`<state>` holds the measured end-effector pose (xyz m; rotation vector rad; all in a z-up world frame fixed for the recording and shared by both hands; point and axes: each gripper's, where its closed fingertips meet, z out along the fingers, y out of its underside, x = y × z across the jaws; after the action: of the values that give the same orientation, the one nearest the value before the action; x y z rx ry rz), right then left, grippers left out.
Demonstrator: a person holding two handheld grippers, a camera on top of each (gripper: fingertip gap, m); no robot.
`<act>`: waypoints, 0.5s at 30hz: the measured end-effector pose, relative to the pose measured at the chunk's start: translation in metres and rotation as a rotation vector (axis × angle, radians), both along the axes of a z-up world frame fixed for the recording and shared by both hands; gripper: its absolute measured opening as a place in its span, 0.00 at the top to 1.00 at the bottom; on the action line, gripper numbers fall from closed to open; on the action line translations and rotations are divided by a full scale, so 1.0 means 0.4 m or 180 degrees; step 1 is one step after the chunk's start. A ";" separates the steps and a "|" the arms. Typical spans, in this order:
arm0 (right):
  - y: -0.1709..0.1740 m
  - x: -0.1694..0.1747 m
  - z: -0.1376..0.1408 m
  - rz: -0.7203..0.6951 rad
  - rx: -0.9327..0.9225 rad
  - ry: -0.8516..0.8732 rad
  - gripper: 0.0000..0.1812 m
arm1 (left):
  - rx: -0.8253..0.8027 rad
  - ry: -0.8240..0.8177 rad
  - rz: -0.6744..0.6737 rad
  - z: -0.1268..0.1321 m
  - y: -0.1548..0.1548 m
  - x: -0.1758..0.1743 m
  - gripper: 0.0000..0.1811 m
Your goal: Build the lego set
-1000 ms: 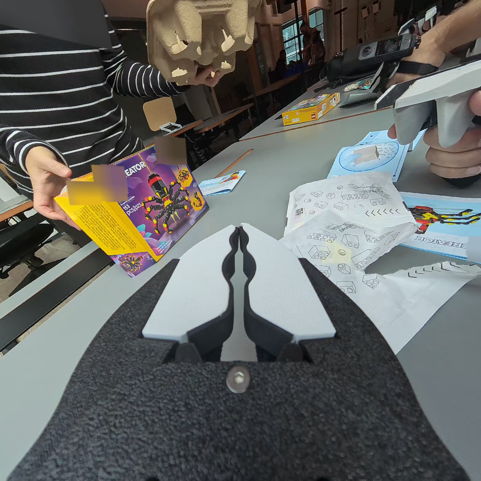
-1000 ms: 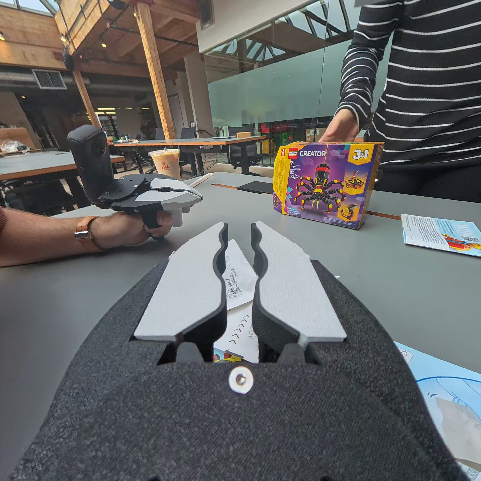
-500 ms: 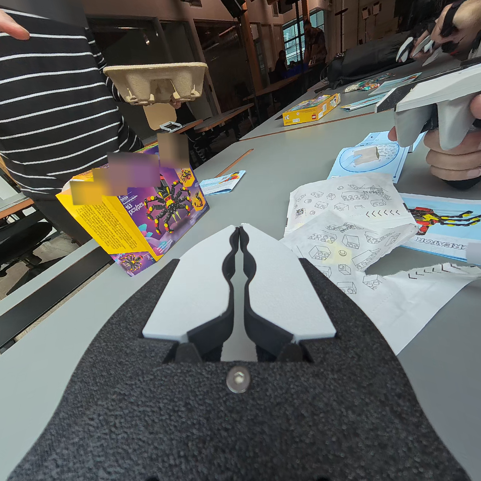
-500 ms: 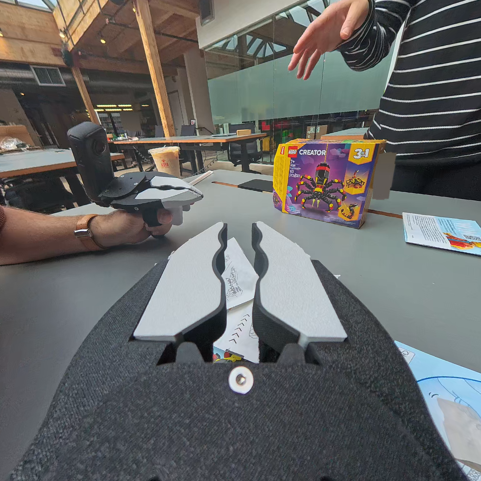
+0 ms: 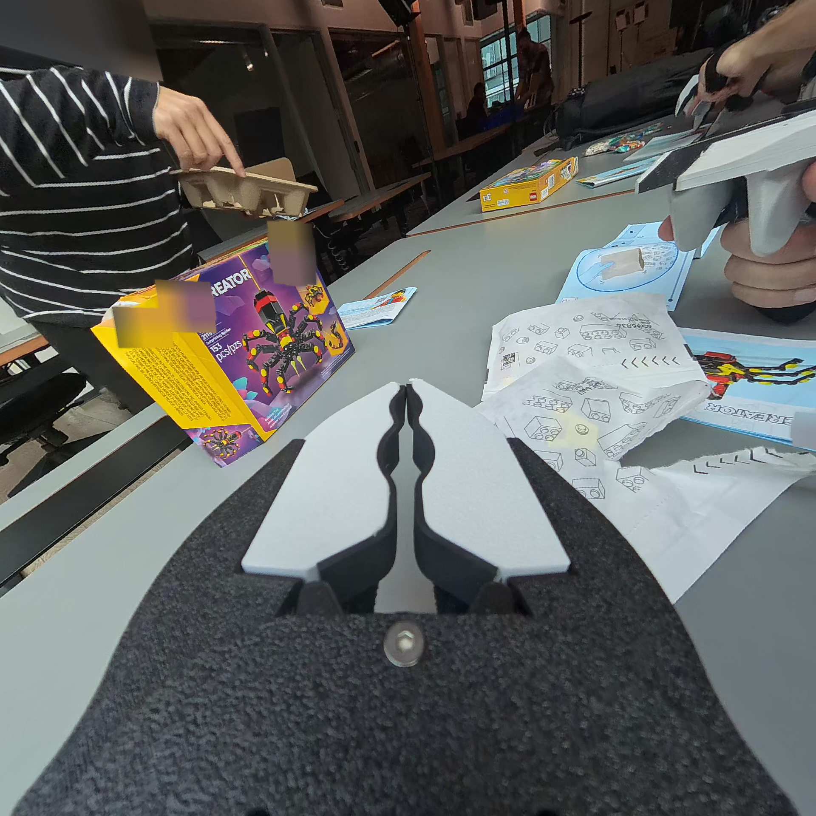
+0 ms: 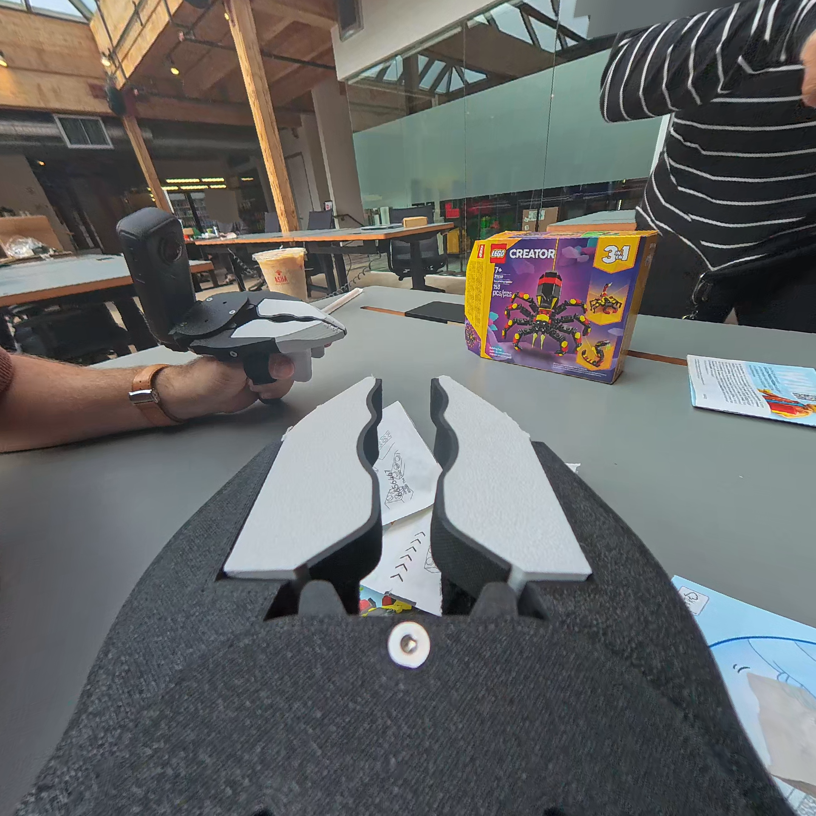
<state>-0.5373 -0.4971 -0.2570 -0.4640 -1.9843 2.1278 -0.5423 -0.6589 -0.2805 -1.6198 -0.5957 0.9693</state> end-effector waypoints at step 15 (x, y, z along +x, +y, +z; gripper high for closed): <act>-0.043 -0.037 -0.047 -0.0898 0.0931 -0.0365 0.79 | 0.0168 -0.0733 0.1028 -0.027 -0.083 -0.057 0.93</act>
<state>-0.5520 -0.5143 -0.2756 -0.7737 -2.0999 1.6466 -0.5653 -0.6921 -0.2913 -1.6295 -1.0571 0.9946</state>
